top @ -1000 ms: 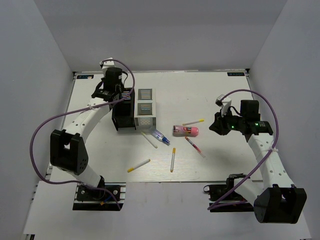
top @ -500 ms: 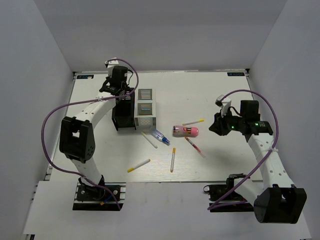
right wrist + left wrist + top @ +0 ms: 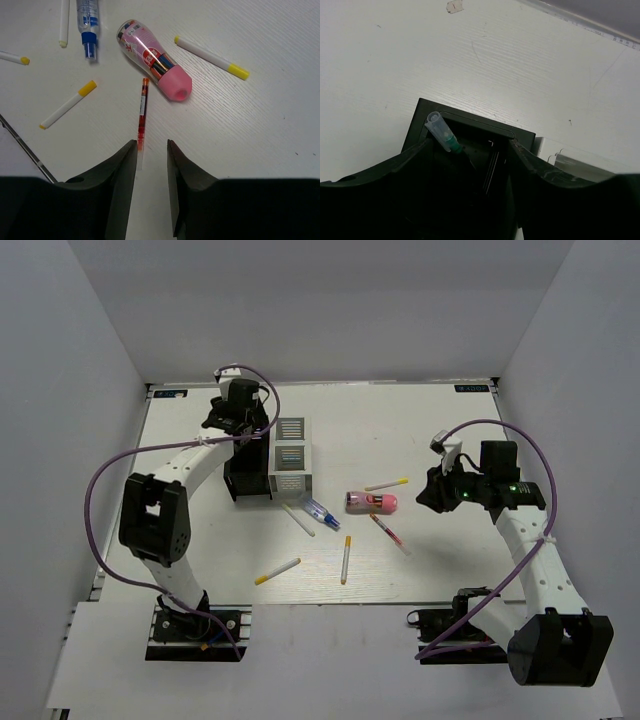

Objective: Sort the stationery into containers
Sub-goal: Place the pen in the storage box, then pick up the pen from the center of the board.

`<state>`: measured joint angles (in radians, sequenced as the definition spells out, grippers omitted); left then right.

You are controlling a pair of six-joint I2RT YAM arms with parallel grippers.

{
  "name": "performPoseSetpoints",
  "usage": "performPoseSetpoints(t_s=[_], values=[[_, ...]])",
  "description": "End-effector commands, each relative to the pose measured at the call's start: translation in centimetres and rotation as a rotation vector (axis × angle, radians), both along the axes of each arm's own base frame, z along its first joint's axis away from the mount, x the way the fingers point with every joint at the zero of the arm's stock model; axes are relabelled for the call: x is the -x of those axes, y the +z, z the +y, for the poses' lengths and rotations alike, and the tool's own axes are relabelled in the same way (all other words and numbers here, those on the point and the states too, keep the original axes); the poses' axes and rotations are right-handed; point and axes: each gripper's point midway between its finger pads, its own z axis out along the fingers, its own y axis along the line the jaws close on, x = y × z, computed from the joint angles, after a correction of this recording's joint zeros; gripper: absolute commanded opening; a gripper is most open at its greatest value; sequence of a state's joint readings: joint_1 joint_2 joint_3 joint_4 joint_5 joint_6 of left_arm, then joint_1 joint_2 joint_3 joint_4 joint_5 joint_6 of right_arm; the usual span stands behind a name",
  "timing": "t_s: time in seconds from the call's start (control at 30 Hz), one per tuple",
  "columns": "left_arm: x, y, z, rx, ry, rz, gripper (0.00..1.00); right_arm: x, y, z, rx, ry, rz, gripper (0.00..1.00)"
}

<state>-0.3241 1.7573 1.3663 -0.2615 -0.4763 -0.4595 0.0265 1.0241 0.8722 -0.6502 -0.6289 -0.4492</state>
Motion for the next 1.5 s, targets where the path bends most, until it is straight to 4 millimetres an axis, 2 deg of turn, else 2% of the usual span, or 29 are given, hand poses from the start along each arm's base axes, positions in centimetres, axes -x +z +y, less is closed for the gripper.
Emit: performPoseSetpoints(t_s=[0.0,0.07,0.1,0.23,0.27,0.33,0.37,0.4,0.43,0.47,0.5,0.53,0.57,0.6,0.63,0.67,0.73,0.77,0.8,0.83,0.9,0.93,0.97,1.1,1.3,1.47], values=[[0.8,4.2,-0.3,0.031,-0.009,-0.078,0.73,0.1,0.4,0.5,-0.023,0.034,-0.006,0.37],[1.0,5.6,-0.2,0.038,-0.009,-0.1,0.77,0.3,0.9,0.8,-0.036,0.052,-0.009,0.42],[1.3,7.6,0.0,0.044,-0.013,-0.14,0.78,0.3,1.0,0.9,-0.038,0.065,-0.018,0.43],[3.4,11.6,0.0,0.052,-0.069,-0.172,0.81,1.1,2.0,2.4,-0.088,0.152,-0.034,0.46],[4.7,13.6,0.1,0.069,-0.086,-0.2,0.81,1.1,2.1,2.6,-0.092,0.166,-0.036,0.46],[7.1,13.3,-0.2,0.096,-0.137,-0.149,0.81,1.4,2.0,3.4,-0.1,0.202,-0.027,0.46],[9.1,13.8,0.0,0.109,-0.159,-0.152,0.81,1.3,2.1,3.5,-0.098,0.208,-0.028,0.46],[10.6,13.1,0.0,0.122,-0.175,-0.116,0.81,1.5,2.2,4.1,-0.098,0.225,-0.02,0.46],[12.0,12.8,-0.6,0.158,-0.218,-0.098,0.81,1.0,1.8,3.8,-0.068,0.207,-0.02,0.46],[13.5,11.1,-0.6,0.164,-0.24,-0.056,0.81,0.7,1.2,3.8,-0.054,0.197,0.004,0.46],[14.8,10.7,-0.7,0.186,-0.258,-0.045,0.81,0.5,1.3,3.9,-0.051,0.183,0.014,0.46],[17.2,11.5,-0.9,0.224,-0.3,-0.06,0.86,0.4,0.7,4.2,-0.027,0.187,0.032,0.46],[18.6,9.7,-0.9,0.231,-0.318,-0.02,0.86,0.3,0.2,4.0,-0.01,0.181,0.057,0.48],[19.8,9.4,-1.0,0.255,-0.332,-0.015,0.86,0.5,-0.2,4.1,-0.002,0.183,0.082,0.5],[21.6,10.2,-1.2,0.294,-0.365,-0.048,0.86,0.8,-0.5,4.5,0.01,0.199,0.093,0.53],[22.8,8.3,-1.2,0.297,-0.376,-0.006,0.86,1.1,-0.9,4.4,0.02,0.201,0.106,0.55],[24.6,7.4,-1.8,0.342,-0.424,0.018,0.88,1.9,-2.4,4.6,0.057,0.21,0.128,0.62],[25.7,6.5,-2.0,0.362,-0.437,0.038,0.92,1.9,-2.7,4.6,0.069,0.212,0.126,0.64],[26.4,6.1,-2.6,0.386,-0.476,0.051,0.92,2.1,-3.6,4.1,0.103,0.196,0.14,0.64],[27.2,4.8,-2.8,0.405,-0.484,0.091,0.92,2.5,-4.1,4.4,0.118,0.212,0.148,0.66],[28.2,4.4,-3.3,0.436,-0.517,0.096,0.92,2.8,-5.1,4.3,0.156,0.213,0.174,0.66],[28.7,3.1,-3.1,0.442,-0.504,0.129,0.92,3.3,-6.1,4.2,0.178,0.218,0.193,0.67],[29.2,2.7,-3.2,0.456,-0.506,0.142,0.92,3.4,-6.5,4.1,0.188,0.215,0.2,0.67],[30.3,1.3,-2.9,0.473,-0.487,0.168,0.93,3.1,-9.6,3.5,0.283,0.167,0.237,0.67],[31.5,0.4,-2.5,0.47,-0.476,0.211,0.93,1.8,-11.0,4.2,0.307,0.111,0.254,0.64],[31.5,0.6,-2.5,0.47,-0.476,0.211,0.94,1.1,-12.3,5.1,0.328,0.09,0.263,0.58]])
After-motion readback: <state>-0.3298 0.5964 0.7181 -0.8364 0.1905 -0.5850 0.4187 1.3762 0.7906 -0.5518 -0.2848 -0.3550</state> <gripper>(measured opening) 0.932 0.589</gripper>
